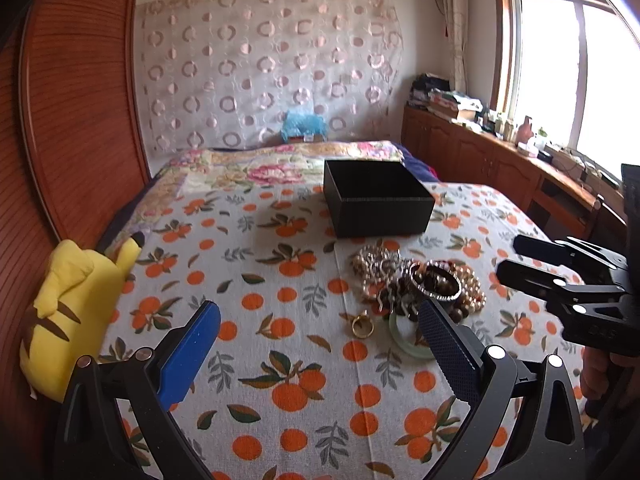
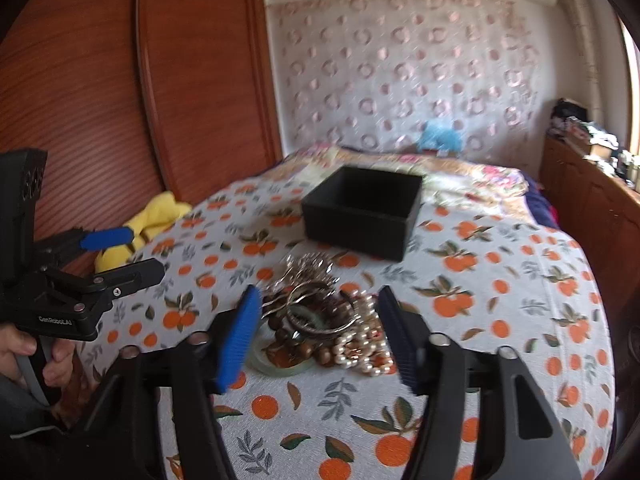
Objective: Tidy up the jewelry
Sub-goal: 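Move the right tool to the silver bangle while the left tool approaches the silver hairpin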
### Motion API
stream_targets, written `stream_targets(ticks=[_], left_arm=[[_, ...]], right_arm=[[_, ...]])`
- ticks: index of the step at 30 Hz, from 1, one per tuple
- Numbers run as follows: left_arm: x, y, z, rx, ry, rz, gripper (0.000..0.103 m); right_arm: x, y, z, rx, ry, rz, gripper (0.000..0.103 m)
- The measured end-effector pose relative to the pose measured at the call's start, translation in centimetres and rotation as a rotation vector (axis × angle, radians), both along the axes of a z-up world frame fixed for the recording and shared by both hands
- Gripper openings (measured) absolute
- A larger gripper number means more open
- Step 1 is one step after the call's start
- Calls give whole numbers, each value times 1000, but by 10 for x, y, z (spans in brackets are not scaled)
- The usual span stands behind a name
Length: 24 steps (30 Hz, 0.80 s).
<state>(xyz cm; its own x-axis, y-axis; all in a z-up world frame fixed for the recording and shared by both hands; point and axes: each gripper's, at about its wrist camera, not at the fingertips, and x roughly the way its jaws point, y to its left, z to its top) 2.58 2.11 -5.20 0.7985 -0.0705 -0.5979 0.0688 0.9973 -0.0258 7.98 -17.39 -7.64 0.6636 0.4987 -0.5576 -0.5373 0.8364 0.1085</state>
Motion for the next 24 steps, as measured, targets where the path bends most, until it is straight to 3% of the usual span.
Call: stream_targets(ticks=[2, 5, 9, 24], left_arm=[[2, 1, -5, 1, 19, -5, 96], [5, 3, -11, -4, 43, -14, 96], [8, 4, -18, 2, 62, -13, 96], [19, 3, -39, -38, 119, -63, 95]], right_arm=[[7, 7, -8, -16, 30, 33, 47], [17, 17, -18, -40, 75, 79, 40], [27, 30, -28, -83, 114, 129, 37], [48, 53, -42, -187, 166, 227, 8]])
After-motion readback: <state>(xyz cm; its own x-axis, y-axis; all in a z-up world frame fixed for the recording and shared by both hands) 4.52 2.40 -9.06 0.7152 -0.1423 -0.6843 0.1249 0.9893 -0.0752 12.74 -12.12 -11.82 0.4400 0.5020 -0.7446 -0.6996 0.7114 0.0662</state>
